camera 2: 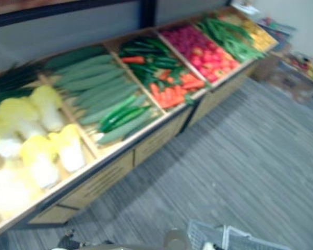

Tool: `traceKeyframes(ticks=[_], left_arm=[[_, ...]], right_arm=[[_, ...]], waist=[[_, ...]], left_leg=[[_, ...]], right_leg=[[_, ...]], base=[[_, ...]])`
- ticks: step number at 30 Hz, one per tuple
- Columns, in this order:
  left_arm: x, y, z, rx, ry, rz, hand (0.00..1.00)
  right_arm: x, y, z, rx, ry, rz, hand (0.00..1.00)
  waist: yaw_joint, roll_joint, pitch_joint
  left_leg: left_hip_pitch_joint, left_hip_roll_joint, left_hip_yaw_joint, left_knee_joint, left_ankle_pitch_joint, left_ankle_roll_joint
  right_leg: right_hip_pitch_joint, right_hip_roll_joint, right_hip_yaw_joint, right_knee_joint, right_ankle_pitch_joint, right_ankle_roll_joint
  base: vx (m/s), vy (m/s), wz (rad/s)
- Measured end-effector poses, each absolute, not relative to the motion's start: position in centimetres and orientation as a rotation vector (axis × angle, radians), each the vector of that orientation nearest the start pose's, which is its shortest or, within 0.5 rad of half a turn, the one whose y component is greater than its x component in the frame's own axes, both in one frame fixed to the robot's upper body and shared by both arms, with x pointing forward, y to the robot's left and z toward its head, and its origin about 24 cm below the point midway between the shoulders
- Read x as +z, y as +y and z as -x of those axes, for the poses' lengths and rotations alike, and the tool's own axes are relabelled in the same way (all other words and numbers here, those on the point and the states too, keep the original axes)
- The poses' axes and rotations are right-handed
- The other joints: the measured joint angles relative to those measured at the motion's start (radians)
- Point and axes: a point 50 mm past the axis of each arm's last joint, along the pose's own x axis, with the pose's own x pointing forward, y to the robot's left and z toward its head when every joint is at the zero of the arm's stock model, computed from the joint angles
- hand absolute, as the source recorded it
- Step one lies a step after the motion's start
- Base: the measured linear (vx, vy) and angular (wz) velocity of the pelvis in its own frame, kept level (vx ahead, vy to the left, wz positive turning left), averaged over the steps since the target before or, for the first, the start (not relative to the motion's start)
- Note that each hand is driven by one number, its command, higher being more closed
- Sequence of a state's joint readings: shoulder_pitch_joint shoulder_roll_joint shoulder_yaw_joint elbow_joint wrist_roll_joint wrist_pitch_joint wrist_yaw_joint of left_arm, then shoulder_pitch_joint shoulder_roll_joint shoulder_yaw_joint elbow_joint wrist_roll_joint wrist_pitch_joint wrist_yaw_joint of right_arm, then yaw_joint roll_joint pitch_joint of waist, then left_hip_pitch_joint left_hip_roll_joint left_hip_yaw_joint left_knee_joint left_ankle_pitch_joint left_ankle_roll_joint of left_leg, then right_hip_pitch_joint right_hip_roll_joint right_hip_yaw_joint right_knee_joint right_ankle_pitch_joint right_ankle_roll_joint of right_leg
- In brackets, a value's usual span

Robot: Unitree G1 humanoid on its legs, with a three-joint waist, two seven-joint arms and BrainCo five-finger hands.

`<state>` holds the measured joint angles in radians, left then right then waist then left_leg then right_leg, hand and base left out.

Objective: Pick vegetable in the basket

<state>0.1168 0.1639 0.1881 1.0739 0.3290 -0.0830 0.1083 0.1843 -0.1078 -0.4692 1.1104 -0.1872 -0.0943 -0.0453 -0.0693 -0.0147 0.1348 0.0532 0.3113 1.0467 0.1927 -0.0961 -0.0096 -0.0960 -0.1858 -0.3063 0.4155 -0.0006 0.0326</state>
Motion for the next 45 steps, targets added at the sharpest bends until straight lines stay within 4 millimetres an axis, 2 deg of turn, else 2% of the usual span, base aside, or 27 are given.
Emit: traceKeyframes(ticks=[1,2,3,5,7,9,10,11,12,13,14,15,16,17,19,20,22,24,28,32,34,36,37,39,41,43,45], left_arm=[[-15.6,23.5,-8.1,0.161,1.098,-0.38,0.0],[-15.6,23.3,-8.2,0.156,1.096,-0.377,0.0],[-15.6,23.2,-8.5,0.154,1.089,-0.374,0.0],[-15.3,24.0,-9.3,0.161,1.076,-0.396,0.0],[-15.3,23.3,-10.3,0.148,1.058,-0.385,0.0],[-15.4,21.6,-11.1,0.114,1.032,-0.361,0.0],[-15.4,21.1,-11.2,0.106,1.028,-0.353,0.0],[-15.6,20.8,-10.7,0.102,1.04,-0.347,0.0],[-15.5,20.8,-10.8,0.108,1.034,-0.344,0.0],[-15.4,20.8,-11.0,0.109,1.026,-0.347,0.0],[-15.4,20.8,-11.1,0.113,1.016,-0.349,0.0],[-15.4,20.8,-11.1,0.114,1.015,-0.35,0.0],[-15.4,20.9,-10.7,0.123,1.022,-0.352,0.0],[-15.5,21.0,-10.2,0.132,1.025,-0.355,0.0],[-15.6,21.0,-9.8,0.137,1.033,-0.353,0.0],[-15.8,20.9,-9.1,0.137,1.052,-0.347,0.0],[-15.9,20.9,-8.8,0.14,1.06,-0.345,0.0],[-15.9,21.5,-8.5,0.15,1.072,-0.363,0.0],[-16.0,21.2,-8.2,0.126,1.08,-0.382,0.0],[-15.9,21.1,-8.5,0.1,1.071,-0.395,0.0],[-15.9,21.3,-8.6,0.088,1.068,-0.407,0.0],[-15.8,21.3,-8.8,0.071,1.063,-0.424,0.0],[-15.8,21.3,-8.9,0.063,1.059,-0.429,0.0],[-15.7,21.8,-8.9,0.069,1.058,-0.441,0.0],[-15.8,22.0,-8.5,0.082,1.07,-0.434,0.0],[-15.8,22.0,-8.4,0.086,1.077,-0.434,0.0],[-15.7,21.8,-8.9,0.1,1.068,-0.416,0.0]], right_arm=[[-16.0,-25.3,-3.2,-0.467,1.191,0.063,1.0],[-15.9,-25.8,-3.3,-0.474,1.191,0.072,1.0],[-15.9,-25.7,-3.7,-0.468,1.19,0.069,1.0],[-16.4,-24.4,-4.2,-0.436,1.209,0.039,1.0],[-16.4,-24.5,-3.7,-0.442,1.222,0.043,1.0],[-16.5,-24.5,-2.1,-0.444,1.259,0.052,1.0],[-16.5,-24.6,-2.0,-0.432,1.264,0.066,1.0],[-16.4,-24.8,-2.5,-0.409,1.254,0.092,1.0],[-16.3,-24.8,-3.1,-0.384,1.238,0.113,1.0],[-16.2,-25.0,-3.6,-0.379,1.228,0.123,1.0],[-16.0,-25.5,-4.4,-0.381,1.205,0.139,1.0],[-15.9,-25.7,-4.7,-0.384,1.193,0.145,1.0],[-15.7,-26.1,-5.4,-0.392,1.163,0.157,1.0],[-15.5,-26.3,-5.7,-0.395,1.149,0.164,1.0],[-15.4,-26.6,-5.5,-0.402,1.145,0.17,1.0],[-15.4,-26.9,-5.4,-0.41,1.145,0.176,1.0],[-15.3,-27.2,-5.2,-0.433,1.145,0.168,1.0],[-15.5,-26.6,-5.0,-0.443,1.149,0.141,1.0],[-15.7,-26.6,-3.6,-0.465,1.183,0.13,1.0],[-15.5,-27.1,-3.7,-0.487,1.179,0.137,1.0],[-15.5,-26.9,-4.2,-0.482,1.168,0.133,1.0],[-15.6,-26.4,-4.6,-0.48,1.156,0.114,1.0],[-15.6,-26.4,-4.8,-0.49,1.145,0.105,1.0],[-15.7,-25.8,-4.9,-0.492,1.135,0.083,1.0],[-16.0,-24.4,-4.5,-0.499,1.133,0.03,1.0],[-16.0,-24.1,-4.4,-0.503,1.128,0.016,1.0],[-16.0,-24.0,-4.4,-0.498,1.13,0.016,1.0]], waist=[[0.003,0.024,-0.013],[-0.001,0.028,-0.02],[0.0,0.02,-0.016],[-0.001,-0.029,-0.01],[-0.015,0.006,0.007],[-0.021,0.04,0.011],[-0.024,0.048,0.012],[-0.021,0.049,0.015],[-0.009,0.032,0.025],[-0.007,0.03,0.027],[-0.005,0.025,0.031],[-0.005,0.025,0.031],[0.005,0.031,0.033],[0.006,0.039,0.034],[0.023,0.05,0.034],[0.025,0.062,0.032],[0.02,0.075,0.021],[0.041,0.046,0.015],[0.042,0.053,0.0],[0.045,0.049,-0.004],[0.044,0.042,-0.005],[0.043,0.036,0.001],[0.043,0.033,0.008],[0.039,0.009,0.024],[0.042,-0.002,0.029],[0.04,-0.008,0.03],[0.036,0.001,0.032]], left_leg=[[0.003,-0.008,0.017,-0.027,0.02,-0.003],[0.002,0.0,0.044,-0.031,0.034,-0.021],[0.0,0.013,0.087,-0.013,0.037,-0.025],[0.005,0.055,0.156,0.096,0.029,-0.029],[0.007,0.124,0.15,0.162,0.021,-0.038],[0.04,0.216,0.147,0.246,0.022,-0.039],[0.059,0.251,0.144,0.284,0.03,-0.043],[0.072,0.273,0.09,0.324,0.062,-0.043],[0.042,0.263,-0.05,0.36,0.086,-0.042],[0.019,0.224,-0.162,0.354,0.06,-0.064],[-0.023,0.113,-0.411,0.323,0.001,-0.083],[-0.036,0.067,-0.495,0.306,-0.023,-0.088],[-0.049,-0.027,-0.67,0.252,-0.071,-0.099],[-0.051,-0.067,-0.763,0.188,-0.079,-0.102],[-0.054,-0.086,-0.851,0.076,-0.068,-0.103],[-0.05,-0.089,-0.889,0.028,-0.078,-0.12],[-0.038,-0.095,-0.894,-0.047,-0.102,-0.134],[-0.051,-0.136,-0.867,-0.068,-0.094,-0.123],[-0.03,-0.199,-0.862,-0.125,-0.079,-0.102],[0.004,-0.226,-0.832,-0.157,-0.081,-0.101],[0.008,-0.231,-0.812,-0.15,-0.097,-0.087],[0.028,-0.235,-0.799,-0.132,-0.112,-0.075],[0.052,-0.237,-0.783,-0.131,-0.119,-0.07],[0.096,-0.254,-0.778,-0.117,-0.15,-0.051],[0.145,-0.253,-0.762,-0.093,-0.188,-0.034],[0.159,-0.249,-0.751,-0.099,-0.198,-0.036],[0.158,-0.231,-0.744,-0.106,-0.204,-0.046]], right_leg=[[0.016,0.03,0.031,-0.12,0.0,0.001],[0.017,0.044,0.041,-0.198,0.001,0.003],[0.013,0.043,0.036,-0.251,-0.004,0.006],[-0.014,0.031,-0.076,-0.274,-0.084,0.028],[0.007,0.086,-0.069,-0.306,-0.071,0.016],[0.047,0.143,-0.058,-0.317,-0.079,0.0],[0.057,0.164,-0.034,-0.315,-0.082,-0.011],[0.066,0.18,0.01,-0.314,-0.081,-0.027],[0.067,0.181,0.072,-0.315,-0.076,-0.04],[0.067,0.173,0.097,-0.315,-0.073,-0.044],[0.065,0.155,0.139,-0.316,-0.065,-0.044],[0.066,0.151,0.162,-0.32,-0.063,-0.041],[0.067,0.149,0.206,-0.336,-0.062,-0.03],[0.069,0.158,0.23,-0.346,-0.061,-0.028],[0.064,0.178,0.259,-0.352,-0.052,-0.014],[0.064,0.19,0.269,-0.362,-0.043,0.0],[0.059,0.188,0.282,-0.396,-0.01,0.023],[0.045,0.151,0.311,-0.434,0.03,0.042],[0.046,0.1,0.315,-0.453,0.042,0.063],[0.042,0.081,0.341,-0.447,0.032,0.083],[0.002,0.074,0.358,-0.366,-0.007,0.096],[-0.069,0.074,0.372,-0.197,-0.054,0.097],[-0.135,0.077,0.373,-0.025,-0.065,0.091],[-0.218,0.069,0.373,0.217,-0.062,0.085],[-0.278,0.047,0.356,0.383,-0.046,0.052],[-0.317,0.039,0.316,0.369,-0.082,0.049],[-0.338,0.042,0.255,0.228,-0.081,0.049]], base=[[-0.16,-0.281,-1.54],[-0.16,-0.317,-1.76],[-0.17,-0.443,-1.77],[-0.12,-0.481,-1.53],[-0.06,-0.265,-0.56],[-0.09,-0.249,-0.28],[-0.07,-0.228,-0.71],[-0.06,-0.164,-1.12],[-0.06,-0.105,-1.17],[-0.06,-0.023,-1.17],[-0.06,0.006,-0.84],[-0.07,0.043,-1.13],[-0.08,0.071,-1.02],[-0.08,0.095,-1.0],[-0.06,0.137,-0.71],[-0.04,0.172,-0.5],[0.03,0.209,-0.15],[0.03,0.222,-0.22],[0.09,0.161,0.02],[0.12,0.105,-0.16],[0.12,0.084,-0.31],[0.09,0.063,-0.29],[0.01,0.048,-0.17],[0.01,0.043,-0.11],[0.07,0.035,-0.2],[0.18,0.011,-0.21],[0.22,-0.052,-0.11]])
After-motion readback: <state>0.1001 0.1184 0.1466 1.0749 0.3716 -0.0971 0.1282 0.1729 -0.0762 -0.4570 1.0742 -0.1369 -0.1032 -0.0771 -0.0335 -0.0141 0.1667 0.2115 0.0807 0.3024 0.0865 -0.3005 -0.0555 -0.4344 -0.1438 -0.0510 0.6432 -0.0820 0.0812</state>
